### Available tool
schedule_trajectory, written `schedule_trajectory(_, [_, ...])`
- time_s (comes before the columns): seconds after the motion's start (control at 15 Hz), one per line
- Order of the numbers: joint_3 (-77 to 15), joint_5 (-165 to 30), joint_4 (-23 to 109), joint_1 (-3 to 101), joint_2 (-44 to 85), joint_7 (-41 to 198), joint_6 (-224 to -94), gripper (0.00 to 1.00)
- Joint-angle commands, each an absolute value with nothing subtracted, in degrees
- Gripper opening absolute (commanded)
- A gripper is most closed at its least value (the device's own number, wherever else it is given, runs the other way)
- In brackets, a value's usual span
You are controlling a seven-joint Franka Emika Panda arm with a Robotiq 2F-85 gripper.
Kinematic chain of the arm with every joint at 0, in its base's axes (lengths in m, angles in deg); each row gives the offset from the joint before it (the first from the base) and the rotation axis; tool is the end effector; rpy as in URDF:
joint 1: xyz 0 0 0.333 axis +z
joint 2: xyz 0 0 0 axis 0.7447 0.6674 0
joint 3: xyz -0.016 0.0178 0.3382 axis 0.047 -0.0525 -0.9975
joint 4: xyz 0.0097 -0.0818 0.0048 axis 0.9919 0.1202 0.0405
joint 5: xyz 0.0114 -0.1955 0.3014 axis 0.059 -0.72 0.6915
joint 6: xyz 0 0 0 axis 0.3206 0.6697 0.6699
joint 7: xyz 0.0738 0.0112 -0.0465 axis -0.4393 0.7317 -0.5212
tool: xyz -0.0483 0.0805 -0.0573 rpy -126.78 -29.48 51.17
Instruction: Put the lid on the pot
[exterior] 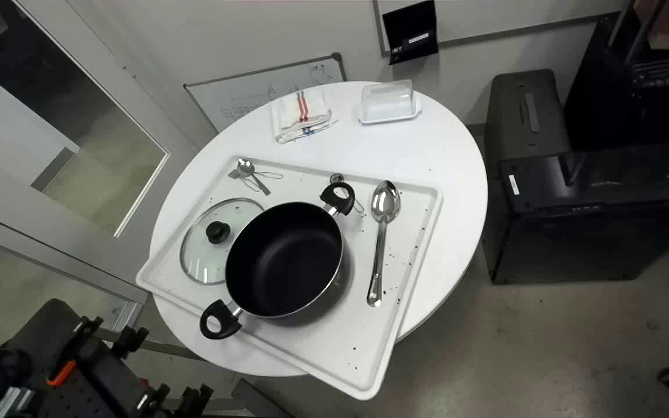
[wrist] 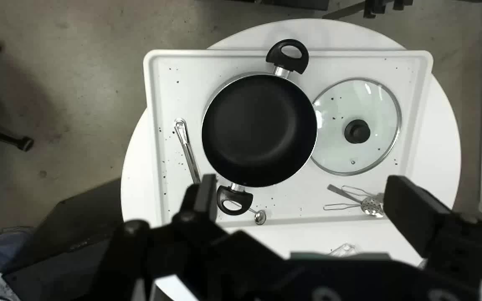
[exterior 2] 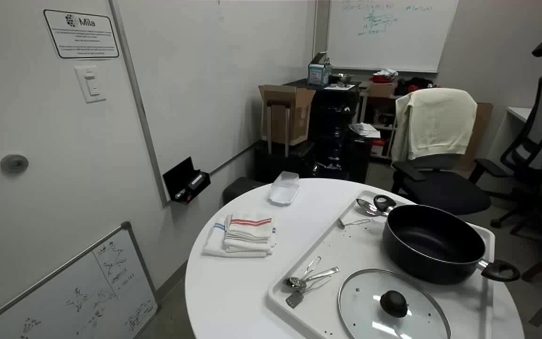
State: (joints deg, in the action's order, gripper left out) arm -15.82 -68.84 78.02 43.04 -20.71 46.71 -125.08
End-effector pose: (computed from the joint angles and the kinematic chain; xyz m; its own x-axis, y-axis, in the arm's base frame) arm 0.3380 -0.1815 0.5549 0.9957 0.0915 -0.0133 0.0901 -0.9923 -0.0850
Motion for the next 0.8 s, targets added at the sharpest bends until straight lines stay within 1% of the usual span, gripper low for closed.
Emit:
schedule_trajectory(0.0, [-16.72, -68.42, 77.87, 41.96, -20.51, 46.33, -124.96, 1.00])
schedule_trajectory(0.73, [-17.26, -68.82, 78.35, 42.11, -19.99, 46.83, -125.69, 1.00])
